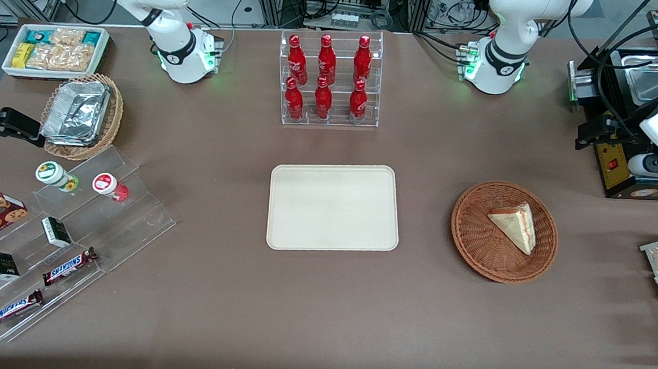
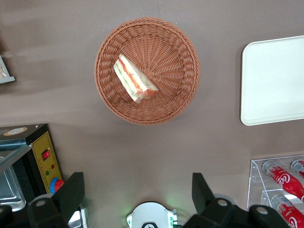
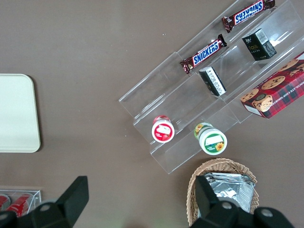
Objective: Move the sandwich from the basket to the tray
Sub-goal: 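Lower the open left gripper over the wrapped sandwich in the wicker basket, then close the left gripper on the sandwich's wrapped corner, then lift the sandwich out of the basket and carry it toward the cream tray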
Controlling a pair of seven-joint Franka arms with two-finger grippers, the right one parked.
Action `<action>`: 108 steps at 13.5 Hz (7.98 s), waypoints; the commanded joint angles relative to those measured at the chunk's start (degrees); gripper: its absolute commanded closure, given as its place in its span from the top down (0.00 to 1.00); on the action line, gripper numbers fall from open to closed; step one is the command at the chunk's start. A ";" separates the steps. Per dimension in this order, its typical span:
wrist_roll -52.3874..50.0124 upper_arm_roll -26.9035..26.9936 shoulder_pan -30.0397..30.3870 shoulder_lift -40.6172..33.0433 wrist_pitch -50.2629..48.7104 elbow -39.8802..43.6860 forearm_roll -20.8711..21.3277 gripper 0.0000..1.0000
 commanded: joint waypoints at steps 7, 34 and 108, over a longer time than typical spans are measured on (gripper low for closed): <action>-0.85 -0.74 0.04 2.09 4.97 -1.97 -0.37 1.00; -36.78 0.76 1.00 9.39 43.56 -30.28 0.42 1.00; -51.11 -8.03 -16.38 20.97 35.32 -10.97 8.23 0.00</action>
